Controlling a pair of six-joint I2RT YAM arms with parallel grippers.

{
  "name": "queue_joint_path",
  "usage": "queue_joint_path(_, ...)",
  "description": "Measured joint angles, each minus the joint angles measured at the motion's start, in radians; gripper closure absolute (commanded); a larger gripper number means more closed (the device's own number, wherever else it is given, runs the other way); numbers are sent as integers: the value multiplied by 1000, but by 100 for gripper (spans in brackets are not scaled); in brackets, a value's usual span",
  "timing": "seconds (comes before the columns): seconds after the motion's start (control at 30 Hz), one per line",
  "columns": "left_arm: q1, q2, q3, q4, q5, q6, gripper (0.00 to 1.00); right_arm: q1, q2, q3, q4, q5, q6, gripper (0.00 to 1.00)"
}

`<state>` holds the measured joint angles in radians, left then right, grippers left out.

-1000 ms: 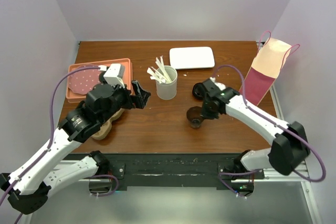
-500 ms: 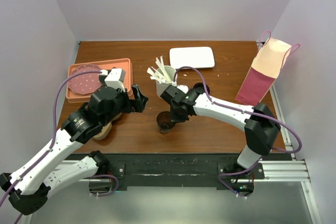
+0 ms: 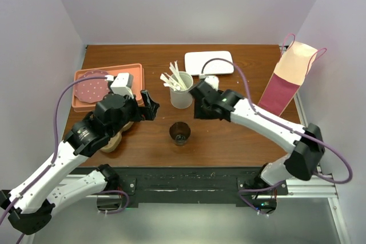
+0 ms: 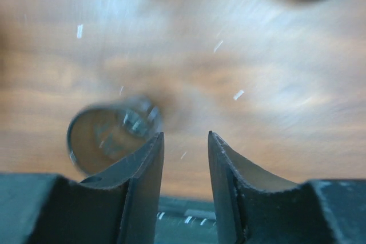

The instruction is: Pack the takeout coffee

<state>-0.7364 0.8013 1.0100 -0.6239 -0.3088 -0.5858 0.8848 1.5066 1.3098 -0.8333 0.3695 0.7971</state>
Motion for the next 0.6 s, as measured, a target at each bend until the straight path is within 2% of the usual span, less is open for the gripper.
queue_joint_path(0.17,0,-8,4,-8,-12,-5,1,-221,-88,-60,123,-4,-151,61)
queue_joint_path(0.23,0,-9,13,-19,-14,-5,2,-328,-63,-61,166,-50,-198,61)
queue_joint_path(0.33,0,-11,31,-35,-14,-5,2,-422,34,-37,212,-112,-270,57)
queue_joint_path(0.53,0,-45,58,-56,-16,2,2,-433,318,128,225,-204,-387,53)
queue_joint_path(0.6,0,-60,58,-61,-21,2,2,-431,360,143,224,-209,-403,54)
